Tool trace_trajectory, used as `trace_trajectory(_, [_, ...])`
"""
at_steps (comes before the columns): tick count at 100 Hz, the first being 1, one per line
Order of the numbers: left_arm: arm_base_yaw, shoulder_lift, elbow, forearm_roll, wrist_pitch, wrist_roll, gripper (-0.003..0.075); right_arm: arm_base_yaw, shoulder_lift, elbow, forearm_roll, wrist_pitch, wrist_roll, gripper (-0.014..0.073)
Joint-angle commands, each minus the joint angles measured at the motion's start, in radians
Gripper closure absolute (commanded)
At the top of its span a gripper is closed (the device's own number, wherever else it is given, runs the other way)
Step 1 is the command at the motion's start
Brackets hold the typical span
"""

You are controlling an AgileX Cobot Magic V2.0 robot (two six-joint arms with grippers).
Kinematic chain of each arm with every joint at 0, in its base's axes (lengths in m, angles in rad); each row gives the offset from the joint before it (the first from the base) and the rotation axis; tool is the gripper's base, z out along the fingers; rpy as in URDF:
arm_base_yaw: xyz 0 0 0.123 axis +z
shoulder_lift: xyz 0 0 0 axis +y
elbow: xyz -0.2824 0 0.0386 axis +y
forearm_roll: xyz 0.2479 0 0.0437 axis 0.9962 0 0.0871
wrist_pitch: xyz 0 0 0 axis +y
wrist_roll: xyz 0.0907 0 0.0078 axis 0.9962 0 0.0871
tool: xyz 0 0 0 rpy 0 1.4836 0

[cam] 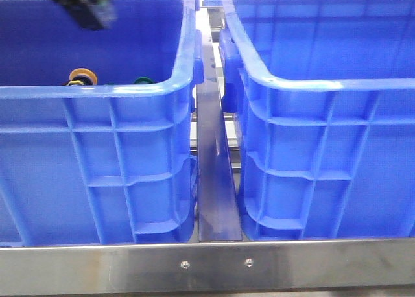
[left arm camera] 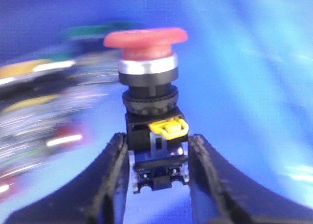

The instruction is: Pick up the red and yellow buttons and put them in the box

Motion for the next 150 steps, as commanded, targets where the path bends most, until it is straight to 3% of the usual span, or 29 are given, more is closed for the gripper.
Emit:
trace_trajectory(1, [-0.070,-0.034,-0.027,-0.035,-0.098,0.006,0.0678,-0.001,-0.020,0.004,-0.002,-0.078,-0.008,0.0662])
trace_trajectory(39, [-0.304,-0.004,-0.027,-0.035,-0.116,0.006,0.0678,-0.001,-0.020,0.004,-0.002,-0.078,-0.008,0.0662])
trace_trajectory(89, [-0.325,-0.002,-0.027,-0.040,-0.116,0.006,0.0678,-0.001,-0.021,0.004,0.000,-0.121,-0.001,0.0662])
trace_trajectory(105, [-0.325,-0.002,-0.027,-0.040,-0.103,0.006,0.0678,-0.001,-0.021,-0.016,0.036,-0.155,0.108,0.0662])
trace_trajectory(123, [-0.325,-0.002,-0.027,-0.040,-0.103,0.006,0.0678,-0.002,-0.016,-0.120,0.028,-0.051,0.109,0.0662])
trace_trajectory(150, [-0.325,-0.002,-0.027,-0.040,-0.103,0.006,0.0678,-0.002,0.124,-0.358,0.003,0.321,0.109,0.0662])
